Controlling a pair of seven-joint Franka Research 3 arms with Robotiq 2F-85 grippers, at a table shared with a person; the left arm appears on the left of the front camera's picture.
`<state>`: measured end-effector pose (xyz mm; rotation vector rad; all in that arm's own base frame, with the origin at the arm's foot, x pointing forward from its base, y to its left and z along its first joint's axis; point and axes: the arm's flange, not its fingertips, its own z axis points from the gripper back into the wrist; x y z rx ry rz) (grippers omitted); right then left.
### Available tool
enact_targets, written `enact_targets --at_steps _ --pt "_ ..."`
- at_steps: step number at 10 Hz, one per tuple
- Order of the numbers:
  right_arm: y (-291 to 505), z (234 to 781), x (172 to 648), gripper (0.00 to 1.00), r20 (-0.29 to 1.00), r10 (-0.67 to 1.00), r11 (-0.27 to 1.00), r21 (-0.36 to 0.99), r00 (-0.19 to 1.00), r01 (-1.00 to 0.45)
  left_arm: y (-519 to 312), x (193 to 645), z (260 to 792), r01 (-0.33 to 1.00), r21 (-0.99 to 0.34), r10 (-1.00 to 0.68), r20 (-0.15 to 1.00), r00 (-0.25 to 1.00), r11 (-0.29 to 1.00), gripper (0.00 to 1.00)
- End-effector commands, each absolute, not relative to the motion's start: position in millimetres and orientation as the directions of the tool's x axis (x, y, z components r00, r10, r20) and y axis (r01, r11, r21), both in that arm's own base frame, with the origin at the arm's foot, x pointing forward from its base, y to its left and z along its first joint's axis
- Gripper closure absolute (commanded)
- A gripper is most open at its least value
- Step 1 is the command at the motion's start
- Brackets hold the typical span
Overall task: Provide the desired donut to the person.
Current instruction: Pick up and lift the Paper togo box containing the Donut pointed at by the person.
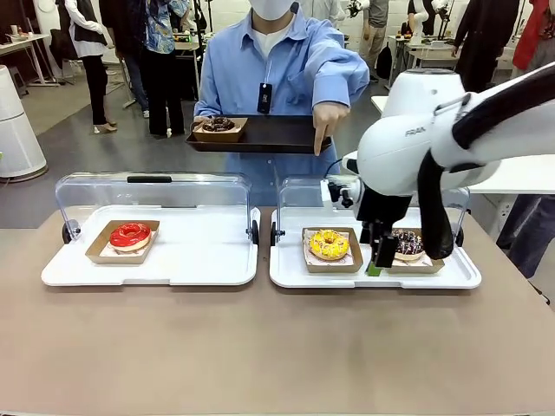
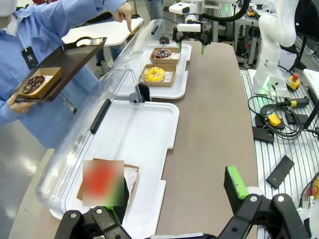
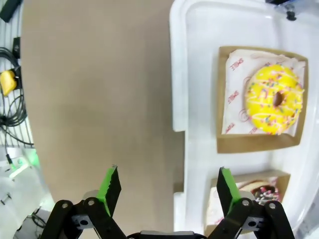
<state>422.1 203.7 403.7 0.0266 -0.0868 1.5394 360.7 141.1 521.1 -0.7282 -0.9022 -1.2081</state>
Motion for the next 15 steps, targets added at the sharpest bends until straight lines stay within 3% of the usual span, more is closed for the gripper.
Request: enact_targets --at_steps 1,5,15 --pt "213.8 394.7 450.8 0.0 0.056 0.996 0.07 -0.037 0.068 -0.997 141.6 359.1 521.5 0.977 0.002 -0.448 0.889 0.097 0.215 0.0" --pt "217.2 377.1 476.7 0.0 0.08 0.994 0.083 -0.046 0.079 -0.996 141.6 359.1 521.5 0.977 0.002 -0.448 0.889 0.097 0.215 0.0" --pt "212.0 360.0 479.4 0.0 0.047 0.996 0.083 -0.04 0.081 -0.996 141.6 359.1 521.5 0.977 0.002 -0.448 0.889 0.097 0.215 0.0"
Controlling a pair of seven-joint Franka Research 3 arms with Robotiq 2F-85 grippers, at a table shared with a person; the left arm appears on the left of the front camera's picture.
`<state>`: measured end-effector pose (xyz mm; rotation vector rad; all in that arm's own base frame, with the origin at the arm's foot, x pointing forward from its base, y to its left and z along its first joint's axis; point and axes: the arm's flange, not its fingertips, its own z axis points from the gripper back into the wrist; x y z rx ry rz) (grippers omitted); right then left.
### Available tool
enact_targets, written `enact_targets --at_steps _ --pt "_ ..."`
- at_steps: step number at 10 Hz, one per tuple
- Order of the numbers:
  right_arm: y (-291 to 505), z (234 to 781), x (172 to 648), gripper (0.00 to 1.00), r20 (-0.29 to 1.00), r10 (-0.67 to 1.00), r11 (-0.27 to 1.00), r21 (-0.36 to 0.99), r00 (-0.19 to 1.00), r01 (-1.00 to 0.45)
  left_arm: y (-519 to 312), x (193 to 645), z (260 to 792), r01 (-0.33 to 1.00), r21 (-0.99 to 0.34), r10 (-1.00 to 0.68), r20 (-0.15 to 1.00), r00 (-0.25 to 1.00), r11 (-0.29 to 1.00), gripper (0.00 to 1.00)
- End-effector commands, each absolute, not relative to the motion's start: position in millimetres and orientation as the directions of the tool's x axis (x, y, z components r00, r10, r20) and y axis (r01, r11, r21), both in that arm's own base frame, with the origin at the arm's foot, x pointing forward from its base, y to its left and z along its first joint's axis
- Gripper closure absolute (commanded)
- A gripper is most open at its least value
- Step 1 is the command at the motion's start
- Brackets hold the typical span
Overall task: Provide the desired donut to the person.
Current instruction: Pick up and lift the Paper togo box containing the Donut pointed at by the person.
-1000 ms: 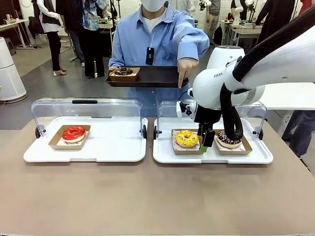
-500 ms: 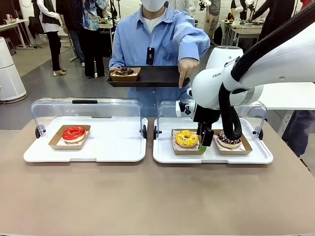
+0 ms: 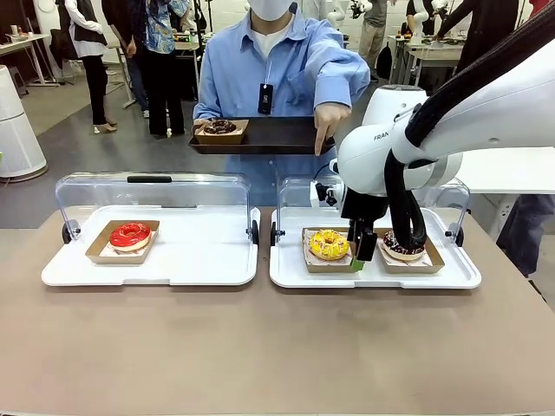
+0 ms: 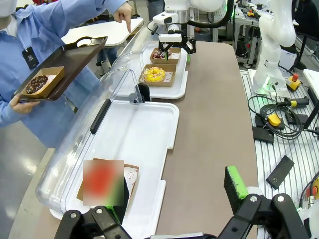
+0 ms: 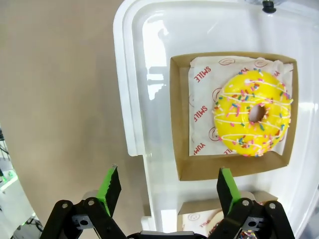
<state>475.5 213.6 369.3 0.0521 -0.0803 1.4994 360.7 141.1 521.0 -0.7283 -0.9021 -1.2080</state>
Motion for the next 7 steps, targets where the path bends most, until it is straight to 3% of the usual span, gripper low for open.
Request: enact_targets --at_steps 1,7 --pt "210.7 355.4 482.4 0.0 0.039 0.995 0.093 -0.054 0.091 -0.994 141.6 359.1 521.5 0.977 0.002 -0.448 0.889 0.097 0.215 0.0" --pt "206.1 335.0 495.2 0.0 0.063 0.994 0.093 -0.057 0.09 -0.994 141.6 359.1 521.5 0.977 0.002 -0.448 0.889 0.097 0.215 0.0"
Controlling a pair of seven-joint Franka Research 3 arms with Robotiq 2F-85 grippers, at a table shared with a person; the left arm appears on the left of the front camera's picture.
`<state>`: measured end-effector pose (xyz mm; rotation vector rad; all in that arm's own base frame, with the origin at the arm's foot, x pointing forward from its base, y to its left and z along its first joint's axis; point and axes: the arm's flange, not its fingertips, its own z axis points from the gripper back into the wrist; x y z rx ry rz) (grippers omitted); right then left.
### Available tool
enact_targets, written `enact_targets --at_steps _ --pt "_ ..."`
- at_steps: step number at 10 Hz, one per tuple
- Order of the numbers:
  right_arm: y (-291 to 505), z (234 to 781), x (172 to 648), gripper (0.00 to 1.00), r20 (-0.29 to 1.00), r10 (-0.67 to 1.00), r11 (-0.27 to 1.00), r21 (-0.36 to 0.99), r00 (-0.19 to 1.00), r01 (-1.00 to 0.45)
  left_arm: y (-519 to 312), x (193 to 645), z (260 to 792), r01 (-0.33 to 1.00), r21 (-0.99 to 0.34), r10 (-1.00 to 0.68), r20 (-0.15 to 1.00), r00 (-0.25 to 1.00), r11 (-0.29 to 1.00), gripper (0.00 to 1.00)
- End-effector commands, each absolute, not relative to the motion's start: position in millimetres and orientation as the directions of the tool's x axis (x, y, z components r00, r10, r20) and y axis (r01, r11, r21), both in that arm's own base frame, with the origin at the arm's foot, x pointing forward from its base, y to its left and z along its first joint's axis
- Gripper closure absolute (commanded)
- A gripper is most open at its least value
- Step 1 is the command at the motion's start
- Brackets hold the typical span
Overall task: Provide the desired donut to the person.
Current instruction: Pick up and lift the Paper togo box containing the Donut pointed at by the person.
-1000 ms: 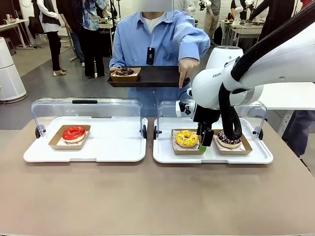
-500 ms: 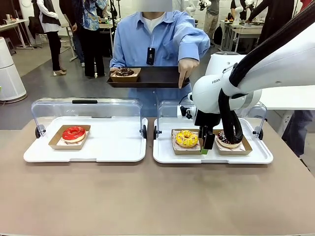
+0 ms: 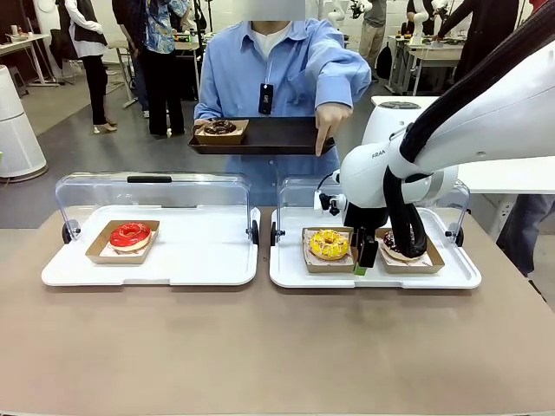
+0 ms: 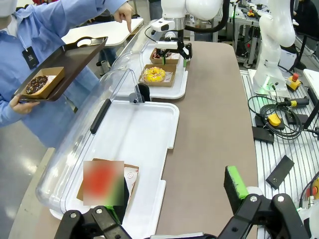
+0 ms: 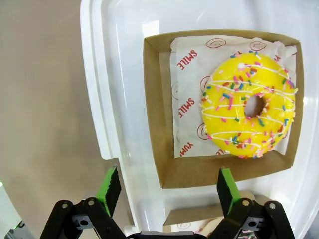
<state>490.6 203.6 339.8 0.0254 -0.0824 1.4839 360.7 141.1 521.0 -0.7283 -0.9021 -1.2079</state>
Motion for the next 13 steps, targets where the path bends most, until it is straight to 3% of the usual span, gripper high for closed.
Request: enact_targets --at_steps 1,7,8,9,10,12,13 --pt "204.9 331.7 497.8 0.0 0.066 0.994 0.094 -0.053 0.091 -0.994 141.6 359.1 521.5 0.977 0.002 -0.448 0.889 0.097 0.215 0.0" --pt "204.2 326.5 501.4 0.03 0.084 0.993 0.088 -0.054 0.083 -0.995 141.6 359.1 521.5 0.977 0.002 -0.448 0.889 0.097 0.215 0.0" --pt "204.2 326.2 501.6 0.46 0.088 0.993 0.082 -0.055 0.077 -0.995 141.6 359.1 521.5 0.977 0.002 -0.448 0.889 0.097 0.215 0.0" --pt "204.1 325.7 502.1 0.62 0.089 0.993 0.079 -0.052 0.074 -0.995 141.6 359.1 521.5 0.977 0.002 -0.448 0.889 0.097 0.215 0.0" --pt "203.7 325.1 502.3 1.0 0.089 0.993 0.079 -0.051 0.075 -0.996 141.6 359.1 521.5 0.977 0.002 -0.448 0.889 0.097 0.215 0.0" --pt "202.3 323.6 502.2 1.0 0.088 0.993 0.082 -0.047 0.078 -0.996 141.6 359.1 521.5 0.977 0.002 -0.448 0.889 0.097 0.215 0.0" --pt "201.2 323.0 502.2 0.84 0.089 0.993 0.084 -0.045 0.08 -0.995 141.6 359.1 521.5 0.977 0.002 -0.448 0.889 0.097 0.215 0.0"
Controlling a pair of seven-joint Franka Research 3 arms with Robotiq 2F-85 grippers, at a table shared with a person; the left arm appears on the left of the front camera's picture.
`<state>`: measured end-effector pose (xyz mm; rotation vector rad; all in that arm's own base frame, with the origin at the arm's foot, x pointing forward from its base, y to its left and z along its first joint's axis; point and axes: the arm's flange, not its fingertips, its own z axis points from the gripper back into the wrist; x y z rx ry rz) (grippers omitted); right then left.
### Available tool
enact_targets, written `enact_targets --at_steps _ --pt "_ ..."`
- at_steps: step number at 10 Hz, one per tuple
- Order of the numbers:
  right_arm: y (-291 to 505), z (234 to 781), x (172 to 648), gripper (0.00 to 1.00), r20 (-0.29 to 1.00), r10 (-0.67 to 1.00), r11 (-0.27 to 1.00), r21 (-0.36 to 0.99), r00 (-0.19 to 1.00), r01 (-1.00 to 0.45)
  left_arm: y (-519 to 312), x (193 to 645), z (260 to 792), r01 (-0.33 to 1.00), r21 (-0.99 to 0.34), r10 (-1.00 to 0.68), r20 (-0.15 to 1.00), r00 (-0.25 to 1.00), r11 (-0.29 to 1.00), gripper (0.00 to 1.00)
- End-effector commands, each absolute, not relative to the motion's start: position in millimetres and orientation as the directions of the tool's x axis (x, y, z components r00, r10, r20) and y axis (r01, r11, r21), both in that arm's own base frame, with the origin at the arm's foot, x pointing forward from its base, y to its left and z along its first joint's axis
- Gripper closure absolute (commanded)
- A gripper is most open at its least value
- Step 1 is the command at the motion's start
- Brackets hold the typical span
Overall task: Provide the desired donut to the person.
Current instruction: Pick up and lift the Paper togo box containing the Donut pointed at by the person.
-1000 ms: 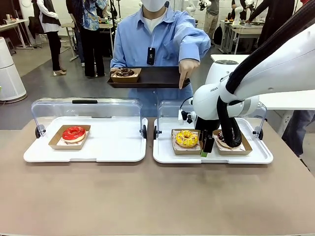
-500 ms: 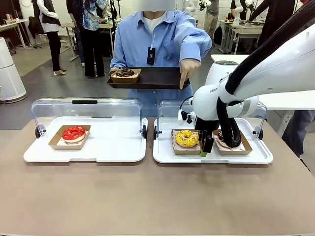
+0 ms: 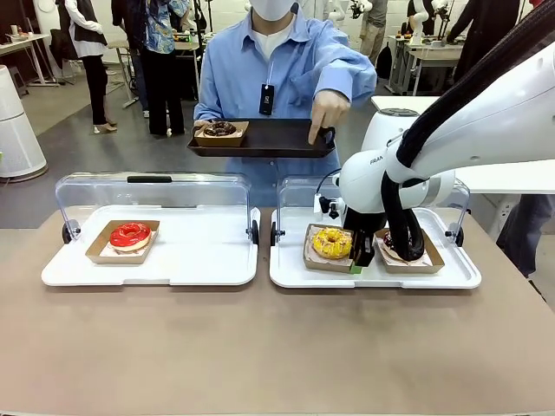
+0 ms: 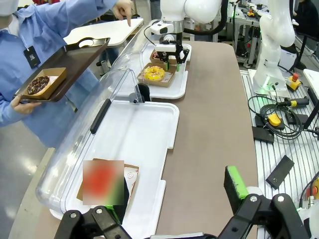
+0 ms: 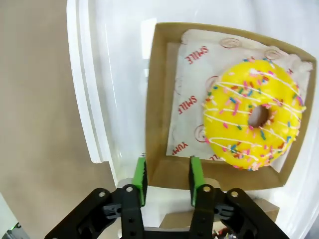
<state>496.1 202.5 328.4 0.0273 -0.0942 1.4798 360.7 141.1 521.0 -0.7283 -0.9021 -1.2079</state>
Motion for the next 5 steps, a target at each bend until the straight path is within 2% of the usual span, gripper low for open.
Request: enact_targets --at_steps 1,2,5 --pt "200.6 322.9 501.8 0.94 0.091 0.993 0.085 -0.042 0.081 -0.996 141.6 359.1 521.5 0.977 0.002 -0.448 0.889 0.097 0.215 0.0" --pt "200.4 322.1 502.0 1.0 0.093 0.992 0.085 -0.042 0.08 -0.996 141.6 359.1 521.5 0.977 0.002 -0.448 0.889 0.097 0.215 0.0" --pt "200.6 320.7 502.1 1.0 0.089 0.993 0.084 -0.04 0.081 -0.996 141.6 359.1 521.5 0.977 0.002 -0.448 0.889 0.097 0.215 0.0"
